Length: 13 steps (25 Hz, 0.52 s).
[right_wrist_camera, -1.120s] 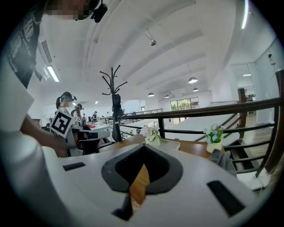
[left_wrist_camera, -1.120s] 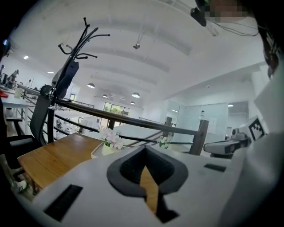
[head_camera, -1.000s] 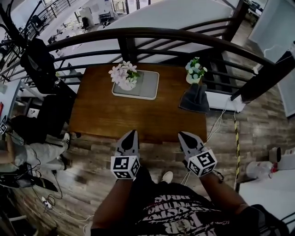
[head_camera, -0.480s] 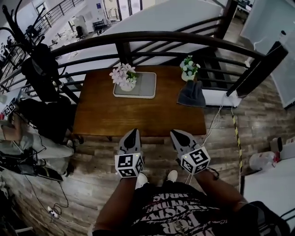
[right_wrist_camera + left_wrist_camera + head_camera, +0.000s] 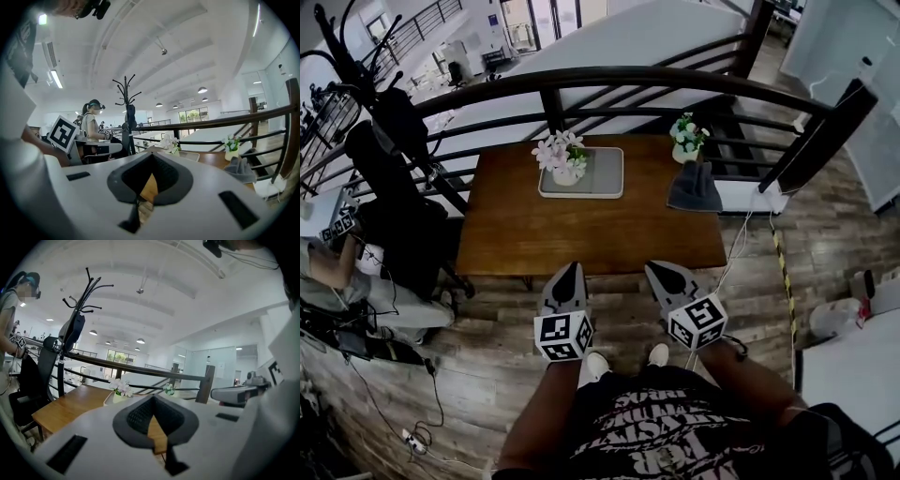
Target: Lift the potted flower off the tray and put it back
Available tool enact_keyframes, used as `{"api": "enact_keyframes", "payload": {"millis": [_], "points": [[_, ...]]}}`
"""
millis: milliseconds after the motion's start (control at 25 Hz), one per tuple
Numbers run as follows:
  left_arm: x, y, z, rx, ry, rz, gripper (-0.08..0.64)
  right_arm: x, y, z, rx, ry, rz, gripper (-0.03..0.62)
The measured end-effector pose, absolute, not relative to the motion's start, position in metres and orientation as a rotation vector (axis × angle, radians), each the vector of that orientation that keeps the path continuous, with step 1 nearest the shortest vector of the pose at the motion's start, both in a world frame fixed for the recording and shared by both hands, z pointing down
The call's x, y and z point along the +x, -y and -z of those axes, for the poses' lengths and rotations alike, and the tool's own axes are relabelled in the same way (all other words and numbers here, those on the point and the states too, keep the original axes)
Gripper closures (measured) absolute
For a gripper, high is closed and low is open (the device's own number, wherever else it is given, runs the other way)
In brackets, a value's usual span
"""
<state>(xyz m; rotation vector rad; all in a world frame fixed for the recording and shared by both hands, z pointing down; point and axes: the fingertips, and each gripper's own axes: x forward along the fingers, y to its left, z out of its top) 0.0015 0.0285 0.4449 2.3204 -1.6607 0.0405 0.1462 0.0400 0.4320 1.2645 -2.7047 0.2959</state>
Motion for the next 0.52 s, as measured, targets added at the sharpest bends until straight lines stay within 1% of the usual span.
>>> {"api": "enact_keyframes", "payload": {"millis": [520], "points": [[0.0062,-0.0376,-0.4444,2.326,1.647,-0.05,0.554,0.1486,-0.0471,-0.4304,1.257,2.701,-0.293,0.601]]}}
